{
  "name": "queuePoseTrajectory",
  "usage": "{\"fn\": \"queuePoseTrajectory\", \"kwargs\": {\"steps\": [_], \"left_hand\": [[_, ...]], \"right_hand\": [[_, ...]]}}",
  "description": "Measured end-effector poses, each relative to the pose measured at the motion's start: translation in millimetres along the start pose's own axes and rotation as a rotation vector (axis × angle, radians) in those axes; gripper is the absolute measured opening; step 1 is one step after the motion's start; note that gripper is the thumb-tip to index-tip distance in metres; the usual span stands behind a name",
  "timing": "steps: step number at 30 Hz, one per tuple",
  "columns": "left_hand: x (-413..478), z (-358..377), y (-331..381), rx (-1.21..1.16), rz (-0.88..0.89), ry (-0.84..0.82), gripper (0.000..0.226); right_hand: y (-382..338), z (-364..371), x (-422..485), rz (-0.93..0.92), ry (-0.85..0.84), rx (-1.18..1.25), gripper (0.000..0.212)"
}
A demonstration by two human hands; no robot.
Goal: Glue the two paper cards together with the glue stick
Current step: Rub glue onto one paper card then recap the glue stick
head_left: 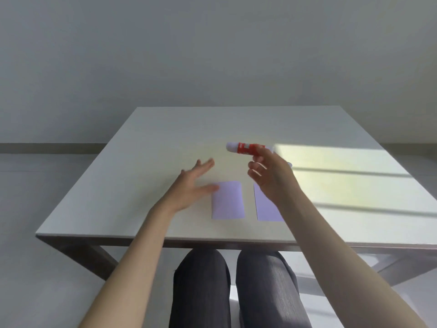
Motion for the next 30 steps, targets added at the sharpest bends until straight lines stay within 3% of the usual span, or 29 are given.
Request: {"fn": "queuePoseTrajectory", "kwargs": {"steps": [2,8,16,19,21,27,30], "left_hand": [[-9.0,6.7,-24.4,0.26,-0.062,-0.124,0.084],[-8.3,16.5,-40.8,0.195,-0.185,-0.127,0.112],[-4.1,13.1,-36.3,0.478,-0.057,-0.131,0.114],[-0.7,13.2,-37.1,0.592,-0.038,-0.148,0.097],[0.4,13.2,-39.4,0.593,-0.044,-0.149,0.094],[-1.2,13.7,-46.1,0.52,-0.036,-0.166,0.096],[-0.7,14.0,-43.9,0.526,-0.025,-0.182,0.084]], "right_hand": [[-0.2,-9.1,2.9,-0.044,0.009,-0.243,0.009],[26.2,1.7,-1.8,-0.223,-0.064,-0.766,0.007],[39.9,15.9,-17.6,-0.451,-0.214,-1.223,0.012],[45.3,19.6,-39.0,-0.494,-0.408,-1.224,0.015],[44.4,16.7,-43.2,-0.428,-0.45,-1.151,0.018],[22.3,-10.1,-2.3,-0.33,-0.12,-0.968,0.006],[23.7,-9.1,-14.0,-0.435,-0.134,-1.102,0.008]]}}
Point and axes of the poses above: each hand's wrist, its own x-axis towards the middle knuckle, its own z-axis out of the palm, y = z × x, the point moved 4 cm from there along x, towards the middle knuckle, and after that the axes turned 6 degrees about -z, right-handed, at the moved point
